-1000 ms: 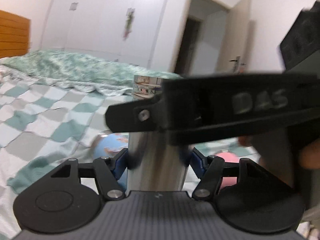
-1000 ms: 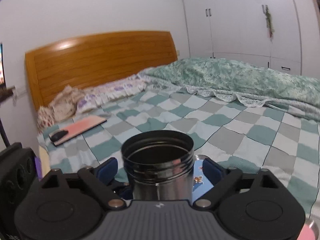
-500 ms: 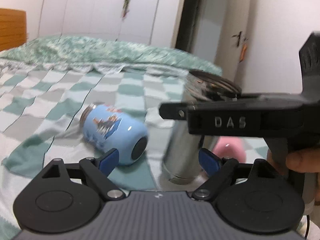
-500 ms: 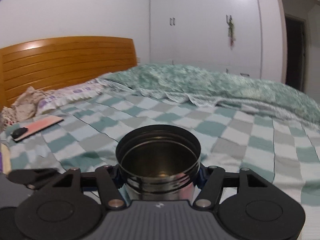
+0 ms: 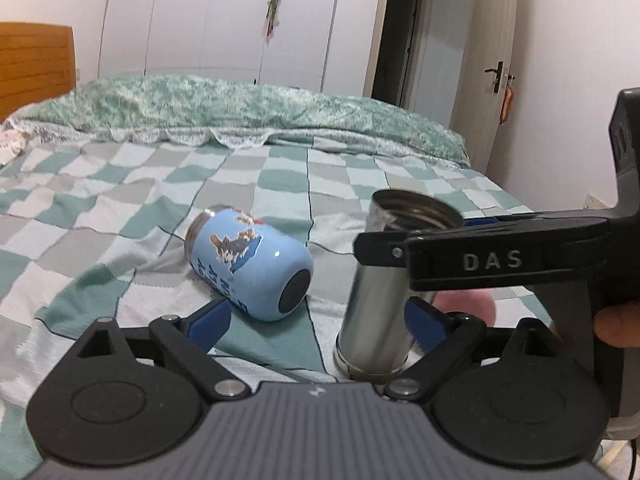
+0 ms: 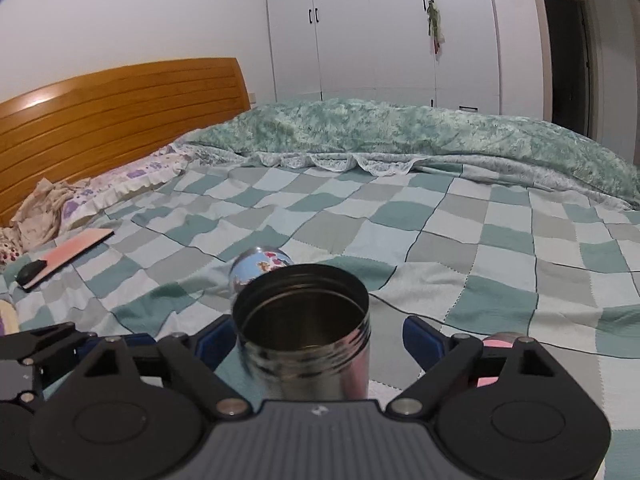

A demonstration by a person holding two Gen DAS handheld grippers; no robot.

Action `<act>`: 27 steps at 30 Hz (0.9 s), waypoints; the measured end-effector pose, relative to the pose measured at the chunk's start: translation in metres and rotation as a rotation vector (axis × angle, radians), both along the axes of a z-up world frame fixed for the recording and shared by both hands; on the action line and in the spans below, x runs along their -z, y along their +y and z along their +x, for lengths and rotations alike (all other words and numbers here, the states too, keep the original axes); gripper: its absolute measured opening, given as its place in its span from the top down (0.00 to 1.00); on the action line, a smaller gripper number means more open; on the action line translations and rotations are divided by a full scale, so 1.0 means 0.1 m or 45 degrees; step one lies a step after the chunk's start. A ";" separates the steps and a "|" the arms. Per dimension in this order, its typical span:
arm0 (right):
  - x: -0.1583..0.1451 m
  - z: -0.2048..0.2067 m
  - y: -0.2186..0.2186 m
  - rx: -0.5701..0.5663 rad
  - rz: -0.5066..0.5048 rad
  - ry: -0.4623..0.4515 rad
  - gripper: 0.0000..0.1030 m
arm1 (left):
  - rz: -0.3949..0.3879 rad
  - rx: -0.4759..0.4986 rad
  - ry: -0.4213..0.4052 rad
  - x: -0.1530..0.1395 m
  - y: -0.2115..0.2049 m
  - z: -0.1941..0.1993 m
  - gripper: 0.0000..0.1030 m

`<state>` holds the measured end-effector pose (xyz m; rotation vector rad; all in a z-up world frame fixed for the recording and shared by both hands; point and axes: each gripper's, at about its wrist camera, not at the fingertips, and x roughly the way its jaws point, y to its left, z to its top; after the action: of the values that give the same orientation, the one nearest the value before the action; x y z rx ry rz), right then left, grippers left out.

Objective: Flip cup upright

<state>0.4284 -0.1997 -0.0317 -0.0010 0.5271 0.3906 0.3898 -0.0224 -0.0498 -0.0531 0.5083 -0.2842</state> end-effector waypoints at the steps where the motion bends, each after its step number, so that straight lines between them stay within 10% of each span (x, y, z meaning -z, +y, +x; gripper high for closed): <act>1: -0.03 -0.08 -0.03 0.008 -0.001 -0.010 0.09 | 0.007 -0.006 -0.011 -0.03 0.00 -0.05 0.05; 27: -0.43 -2.05 -0.59 0.118 0.048 -0.036 0.00 | 0.147 -0.347 -0.199 -0.68 0.08 -2.01 0.00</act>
<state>0.2234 -0.2588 0.0110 0.0540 0.4903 0.3097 0.1890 -0.0139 0.0183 0.0127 0.3559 0.0085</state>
